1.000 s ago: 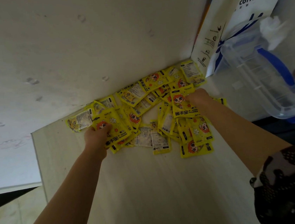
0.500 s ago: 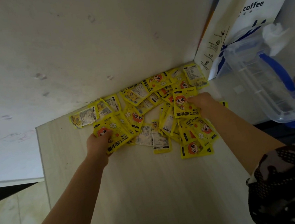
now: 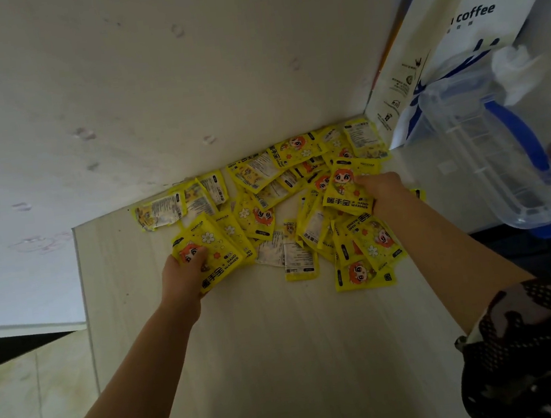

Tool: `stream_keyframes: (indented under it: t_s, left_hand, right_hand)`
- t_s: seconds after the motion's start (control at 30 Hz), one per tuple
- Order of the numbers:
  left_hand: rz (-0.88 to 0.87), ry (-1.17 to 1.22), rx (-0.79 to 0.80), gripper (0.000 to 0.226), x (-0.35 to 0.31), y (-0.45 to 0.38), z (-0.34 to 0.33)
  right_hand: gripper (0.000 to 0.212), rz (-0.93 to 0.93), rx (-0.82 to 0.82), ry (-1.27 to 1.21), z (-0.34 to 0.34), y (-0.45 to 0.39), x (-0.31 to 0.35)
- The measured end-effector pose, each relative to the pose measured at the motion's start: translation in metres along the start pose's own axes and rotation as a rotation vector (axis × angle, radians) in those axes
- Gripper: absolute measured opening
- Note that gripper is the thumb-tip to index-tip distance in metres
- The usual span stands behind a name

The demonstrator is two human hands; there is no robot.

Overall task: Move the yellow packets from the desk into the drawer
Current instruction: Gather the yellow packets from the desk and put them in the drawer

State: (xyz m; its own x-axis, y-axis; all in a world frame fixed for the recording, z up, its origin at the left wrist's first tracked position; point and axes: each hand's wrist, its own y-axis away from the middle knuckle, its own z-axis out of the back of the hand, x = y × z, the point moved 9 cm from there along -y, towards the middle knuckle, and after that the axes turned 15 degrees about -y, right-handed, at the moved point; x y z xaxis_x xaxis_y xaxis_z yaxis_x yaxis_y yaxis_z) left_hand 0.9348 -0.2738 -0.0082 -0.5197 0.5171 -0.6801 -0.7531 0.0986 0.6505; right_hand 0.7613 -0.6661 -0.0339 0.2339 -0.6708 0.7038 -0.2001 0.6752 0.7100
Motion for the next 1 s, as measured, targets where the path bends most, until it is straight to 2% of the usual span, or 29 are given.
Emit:
stream_keyframes:
  t_s: [0.03, 0.13, 0.17, 0.33, 0.47, 0.57, 1.0]
  left_hand:
    - [-0.012, -0.002, 0.008, 0.026, 0.001, 0.004, 0.0]
    - [-0.036, 0.002, 0.036, 0.029, 0.007, 0.016, -0.001]
    - [-0.042, 0.008, 0.051, 0.027, 0.009, 0.021, -0.003]
    - [-0.08, 0.024, 0.152, 0.015, 0.021, 0.058, -0.018]
    - [-0.087, 0.012, 0.195, 0.017, 0.04, 0.085, -0.026]
    - [-0.076, 0.018, 0.203, 0.018, 0.054, 0.105, -0.03]
    - [-0.094, -0.061, 0.298, 0.015, 0.09, 0.154, -0.034]
  right_hand:
    - [0.067, 0.004, 0.003, -0.027, -0.001, 0.016, 0.003]
    - [0.024, 0.074, 0.023, -0.04, -0.001, 0.057, 0.009]
    - [0.021, 0.114, 0.03, -0.034, 0.002, 0.065, 0.01]
    - [0.033, 0.217, 0.087, 0.025, 0.025, 0.1, -0.001]
    - [0.022, 0.262, 0.133, 0.069, 0.049, 0.135, -0.03]
    - [0.024, 0.27, 0.15, 0.039, 0.068, 0.16, -0.054]
    - [0.018, 0.218, -0.051, -0.039, 0.134, 0.254, -0.143]
